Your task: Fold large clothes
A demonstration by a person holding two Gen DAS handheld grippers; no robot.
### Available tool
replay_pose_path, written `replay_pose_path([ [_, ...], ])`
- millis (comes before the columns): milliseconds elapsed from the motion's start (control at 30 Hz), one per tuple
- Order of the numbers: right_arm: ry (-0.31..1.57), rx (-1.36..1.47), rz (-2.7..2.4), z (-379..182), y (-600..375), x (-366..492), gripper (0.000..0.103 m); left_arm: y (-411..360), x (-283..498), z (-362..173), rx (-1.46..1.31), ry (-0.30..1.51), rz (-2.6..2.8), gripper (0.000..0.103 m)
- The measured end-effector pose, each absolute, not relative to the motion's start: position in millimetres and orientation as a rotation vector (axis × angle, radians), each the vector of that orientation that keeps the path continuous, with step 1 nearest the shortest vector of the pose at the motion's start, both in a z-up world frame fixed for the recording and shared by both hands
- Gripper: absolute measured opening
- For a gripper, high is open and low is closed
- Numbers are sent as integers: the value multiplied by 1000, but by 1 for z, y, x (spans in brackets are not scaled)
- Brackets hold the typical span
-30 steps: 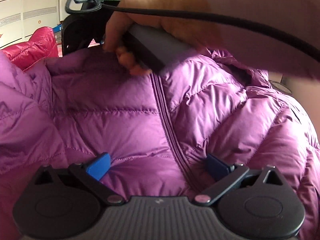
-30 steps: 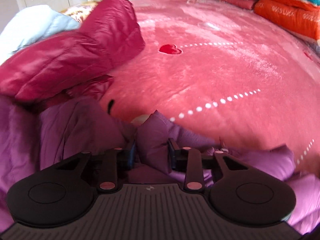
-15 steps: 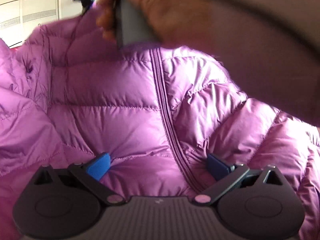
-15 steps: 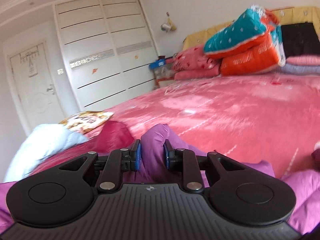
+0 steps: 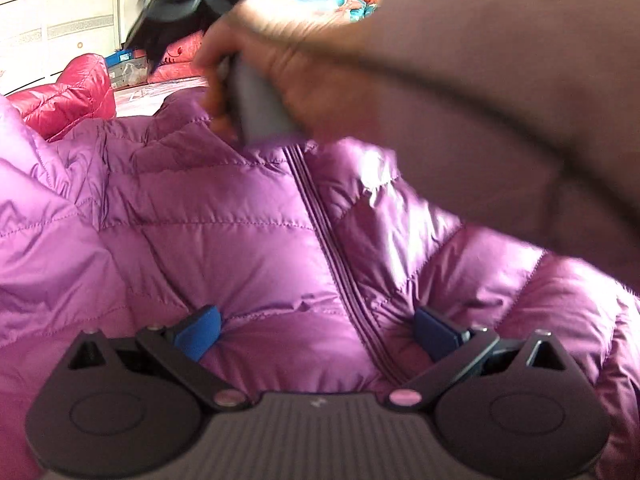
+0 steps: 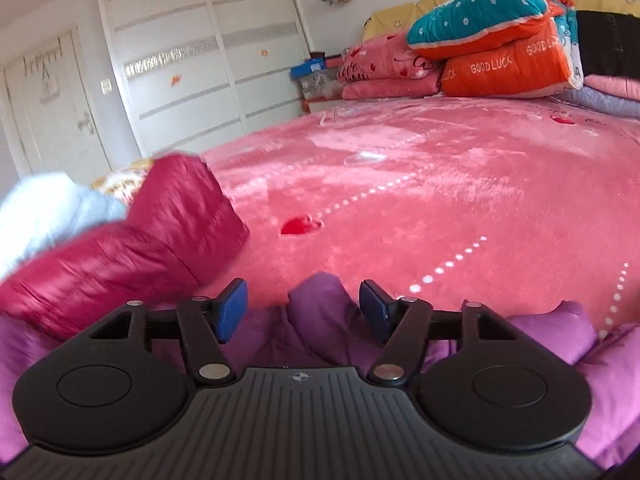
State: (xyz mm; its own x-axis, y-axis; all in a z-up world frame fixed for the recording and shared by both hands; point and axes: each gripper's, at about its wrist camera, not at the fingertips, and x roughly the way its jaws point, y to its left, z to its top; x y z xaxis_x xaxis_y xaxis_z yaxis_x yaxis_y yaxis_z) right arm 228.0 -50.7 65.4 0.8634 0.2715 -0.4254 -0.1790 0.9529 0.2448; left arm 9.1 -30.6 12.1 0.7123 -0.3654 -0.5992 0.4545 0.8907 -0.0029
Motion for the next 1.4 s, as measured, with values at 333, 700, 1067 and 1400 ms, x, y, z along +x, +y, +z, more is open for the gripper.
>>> replay_pose_path([
  [333,521,122,10,71,-115,180,83,-30,9,11,151,629,-453,102],
  [700,643,12,-6,-12,-118,194,75,-35,6,7,167,624,-448,102],
  [1067,608,32,-16,-7,-127,193,86,-34,8,6,157,622,-455,102],
  [1400,629,51,-67,40,-141,127,103,-30,9,6,132,617,-465,103],
])
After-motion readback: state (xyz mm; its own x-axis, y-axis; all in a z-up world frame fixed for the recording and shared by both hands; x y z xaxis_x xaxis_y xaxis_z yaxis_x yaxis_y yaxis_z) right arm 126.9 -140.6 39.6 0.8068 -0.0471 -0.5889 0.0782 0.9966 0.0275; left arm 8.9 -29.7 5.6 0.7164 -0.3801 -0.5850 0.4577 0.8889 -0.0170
